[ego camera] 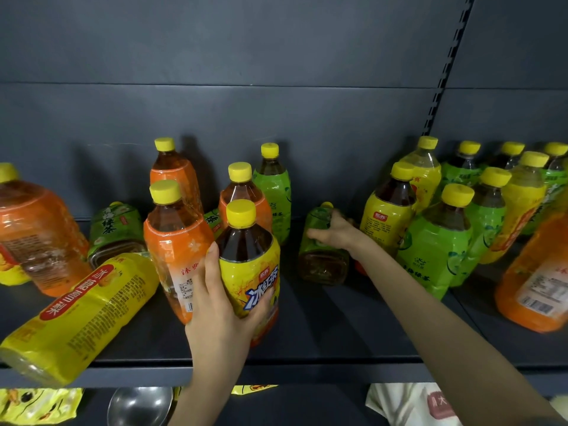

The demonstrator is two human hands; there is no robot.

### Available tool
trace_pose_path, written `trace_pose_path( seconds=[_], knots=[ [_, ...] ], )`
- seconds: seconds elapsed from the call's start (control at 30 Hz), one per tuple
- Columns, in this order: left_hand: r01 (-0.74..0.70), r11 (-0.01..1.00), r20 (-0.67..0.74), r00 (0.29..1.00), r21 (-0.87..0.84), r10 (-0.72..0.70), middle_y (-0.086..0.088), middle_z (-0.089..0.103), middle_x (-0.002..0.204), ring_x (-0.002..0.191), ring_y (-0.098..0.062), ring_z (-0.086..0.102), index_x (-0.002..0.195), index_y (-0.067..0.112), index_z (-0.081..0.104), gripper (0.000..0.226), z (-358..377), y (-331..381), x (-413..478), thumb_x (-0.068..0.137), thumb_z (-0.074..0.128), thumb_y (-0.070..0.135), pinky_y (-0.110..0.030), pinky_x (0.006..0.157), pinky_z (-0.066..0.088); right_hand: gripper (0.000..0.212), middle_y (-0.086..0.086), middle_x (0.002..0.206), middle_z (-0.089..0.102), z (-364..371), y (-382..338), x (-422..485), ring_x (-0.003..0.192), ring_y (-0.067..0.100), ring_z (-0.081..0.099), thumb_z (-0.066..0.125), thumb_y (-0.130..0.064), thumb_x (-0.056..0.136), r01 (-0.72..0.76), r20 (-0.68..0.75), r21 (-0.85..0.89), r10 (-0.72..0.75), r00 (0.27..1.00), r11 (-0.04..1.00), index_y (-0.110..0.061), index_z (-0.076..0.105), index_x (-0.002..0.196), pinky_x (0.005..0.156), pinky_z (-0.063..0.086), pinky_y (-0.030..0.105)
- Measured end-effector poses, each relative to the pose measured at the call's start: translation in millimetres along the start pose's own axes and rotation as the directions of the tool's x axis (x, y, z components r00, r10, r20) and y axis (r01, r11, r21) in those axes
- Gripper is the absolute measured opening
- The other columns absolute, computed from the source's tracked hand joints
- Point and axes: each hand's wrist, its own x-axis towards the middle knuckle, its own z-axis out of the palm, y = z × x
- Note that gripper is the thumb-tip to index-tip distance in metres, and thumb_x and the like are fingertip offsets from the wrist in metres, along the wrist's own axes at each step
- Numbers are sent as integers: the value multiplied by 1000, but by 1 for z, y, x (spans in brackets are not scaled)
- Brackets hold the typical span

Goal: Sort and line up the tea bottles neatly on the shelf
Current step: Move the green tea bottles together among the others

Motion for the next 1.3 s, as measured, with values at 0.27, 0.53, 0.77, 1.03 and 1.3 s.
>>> trace_pose_path(
  seconds=[0.27, 0.53, 0.77, 1.03, 1.3],
  knots=[
    [-10, 1000, 9, 1000, 1, 10, -14, 41, 139, 123, -36, 47, 143, 38, 4, 95, 0, -2, -1, 66, 58, 58, -49, 68, 54, 106, 24, 156, 3, 2, -7, -1, 142, 38, 16, 63, -49, 85, -38, -48, -109, 33, 998, 993, -16, -12, 151, 112, 24, 40],
    [-2, 1000, 14, 1000, 8, 2, -14, 39, 140, 123, -35, 46, 143, 38, 5, 97, 1, -2, -1, 66, 61, 55, -49, 68, 53, 96, 13, 146, 36, 11, 8, -5, 130, 34, 40, 72, -41, 79, 82, -175, 7, -79, 981, 997, -26, 10, 151, 105, 38, 46],
    [-3, 1000, 14, 1000, 18, 2, -16, 41, 139, 120, -38, 49, 143, 36, 8, 95, 1, 0, -1, 66, 61, 55, -50, 66, 53, 93, 9, 146, 36, 19, 16, -28, 127, 33, 44, 72, -35, 80, 243, -337, -13, -233, 912, 970, -31, 11, 150, 100, 41, 47],
    [-9, 1000, -3, 1000, 21, 9, -15, 41, 138, 119, -38, 50, 143, 35, 9, 95, 1, 0, -1, 66, 62, 54, -48, 65, 53, 92, 5, 154, 18, 40, 31, -66, 137, 28, 28, 72, -32, 77, 418, -546, -68, -384, 744, 906, -36, 14, 149, 99, 40, 47],
    [-33, 999, -26, 999, 8, 33, -16, 41, 139, 123, -36, 47, 143, 34, 10, 94, 0, 1, -2, 68, 62, 53, -47, 67, 52, 86, 13, 155, 11, 57, 45, -79, 141, 30, 21, 58, -49, 80, 550, -619, -165, -520, 588, 819, -35, 7, 148, 103, 36, 41]
  ],
)
